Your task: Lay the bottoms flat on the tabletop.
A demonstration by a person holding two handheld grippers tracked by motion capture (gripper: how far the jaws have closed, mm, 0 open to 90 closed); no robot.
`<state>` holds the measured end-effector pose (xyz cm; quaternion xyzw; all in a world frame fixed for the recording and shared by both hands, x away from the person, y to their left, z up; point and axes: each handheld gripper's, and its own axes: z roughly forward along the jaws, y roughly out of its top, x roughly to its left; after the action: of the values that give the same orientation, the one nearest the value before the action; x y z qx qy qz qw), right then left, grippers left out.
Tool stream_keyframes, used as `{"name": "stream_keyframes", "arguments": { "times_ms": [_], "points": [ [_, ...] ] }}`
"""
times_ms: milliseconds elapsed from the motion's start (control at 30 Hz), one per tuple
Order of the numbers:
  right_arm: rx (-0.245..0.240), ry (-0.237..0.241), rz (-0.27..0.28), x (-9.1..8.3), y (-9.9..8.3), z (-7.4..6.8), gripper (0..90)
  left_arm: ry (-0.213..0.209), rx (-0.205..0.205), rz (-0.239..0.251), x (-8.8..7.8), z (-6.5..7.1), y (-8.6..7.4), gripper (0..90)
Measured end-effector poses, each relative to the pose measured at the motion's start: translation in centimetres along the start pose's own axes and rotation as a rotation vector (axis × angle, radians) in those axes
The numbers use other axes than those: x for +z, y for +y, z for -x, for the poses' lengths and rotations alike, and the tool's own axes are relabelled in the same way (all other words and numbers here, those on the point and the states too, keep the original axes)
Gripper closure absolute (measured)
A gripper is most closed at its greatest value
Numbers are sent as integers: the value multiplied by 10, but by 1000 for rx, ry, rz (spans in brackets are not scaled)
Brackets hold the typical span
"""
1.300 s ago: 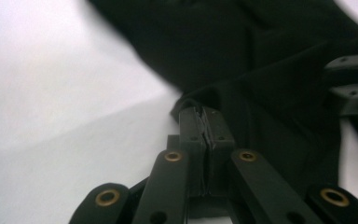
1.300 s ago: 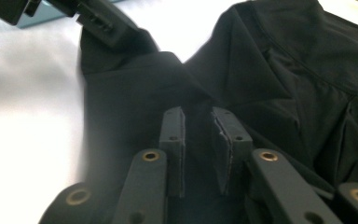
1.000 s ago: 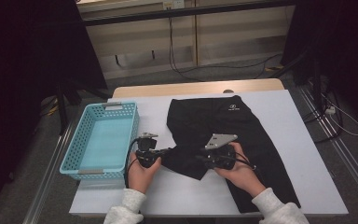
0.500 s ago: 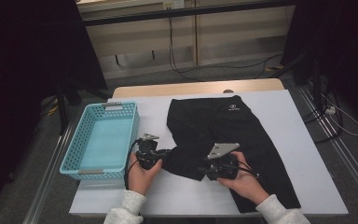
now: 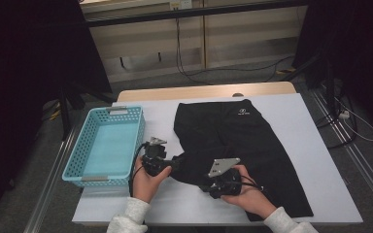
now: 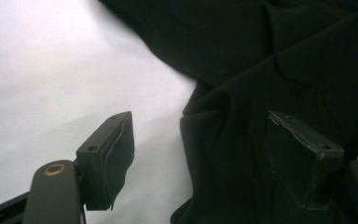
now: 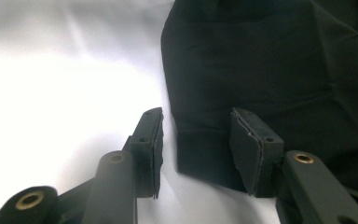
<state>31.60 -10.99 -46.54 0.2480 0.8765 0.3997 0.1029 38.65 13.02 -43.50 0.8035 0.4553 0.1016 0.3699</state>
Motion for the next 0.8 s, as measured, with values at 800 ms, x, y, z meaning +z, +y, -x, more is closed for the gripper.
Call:
{"name": "stream_keyframes", "arguments": {
  "times_ms": [800],
  "points": [
    [91, -39, 48, -11, -2, 17, 875, -12, -8, -35, -1, -4, -20, 411]
  ]
}}
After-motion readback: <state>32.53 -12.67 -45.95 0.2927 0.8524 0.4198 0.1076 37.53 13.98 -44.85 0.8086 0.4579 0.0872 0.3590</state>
